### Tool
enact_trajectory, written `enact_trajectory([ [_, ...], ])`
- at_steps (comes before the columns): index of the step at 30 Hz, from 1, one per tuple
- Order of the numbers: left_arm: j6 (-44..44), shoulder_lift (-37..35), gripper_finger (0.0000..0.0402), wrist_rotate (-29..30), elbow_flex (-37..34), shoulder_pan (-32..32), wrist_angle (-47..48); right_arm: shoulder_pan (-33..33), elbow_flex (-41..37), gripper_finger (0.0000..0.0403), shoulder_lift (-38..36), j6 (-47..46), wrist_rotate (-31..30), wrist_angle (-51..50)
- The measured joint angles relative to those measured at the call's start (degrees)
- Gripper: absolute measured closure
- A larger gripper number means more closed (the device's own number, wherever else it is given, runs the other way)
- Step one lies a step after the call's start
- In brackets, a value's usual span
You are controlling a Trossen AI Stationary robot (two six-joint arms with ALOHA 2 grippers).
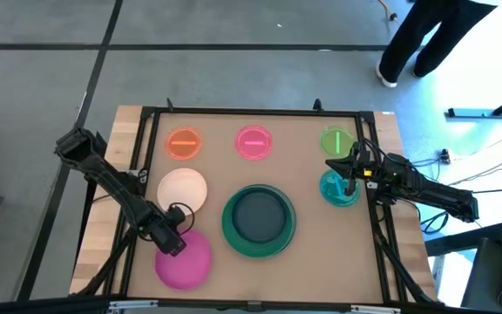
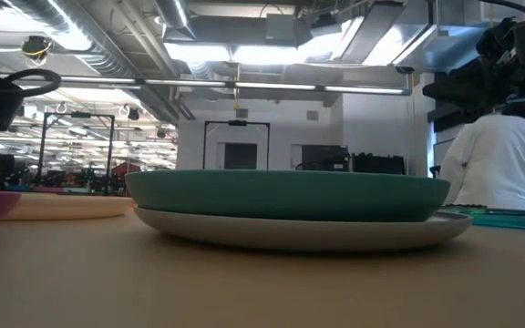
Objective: Stack plastic plates
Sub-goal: Stack the dark pink plate on top of the dark blue plate
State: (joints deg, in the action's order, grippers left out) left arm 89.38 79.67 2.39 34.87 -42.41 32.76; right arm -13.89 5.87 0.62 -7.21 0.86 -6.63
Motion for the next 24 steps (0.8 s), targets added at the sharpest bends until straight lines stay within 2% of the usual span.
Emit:
enact_trajectory([
  [5,-1.1,0.1,0.0373,-0.1,0.0,0.0,-1.8,0.0,0.0,0.0400,0.0,0.0,0.0,0.0],
  [8,-1.5,0.1,0.0390,0.0,0.0,0.0,-2.8,0.0,0.0,0.0400,0.0,0.0,-0.1,0.0],
  [14,-1.5,0.1,0.0391,0.1,0.5,0.0,-4.0,0.0,0.0,0.0400,0.0,0.0,-0.1,0.0],
  [24,-4.7,0.2,0.0393,2.8,5.7,0.0,-3.3,0.0,0.0,0.0400,0.0,0.0,-0.1,0.0],
])
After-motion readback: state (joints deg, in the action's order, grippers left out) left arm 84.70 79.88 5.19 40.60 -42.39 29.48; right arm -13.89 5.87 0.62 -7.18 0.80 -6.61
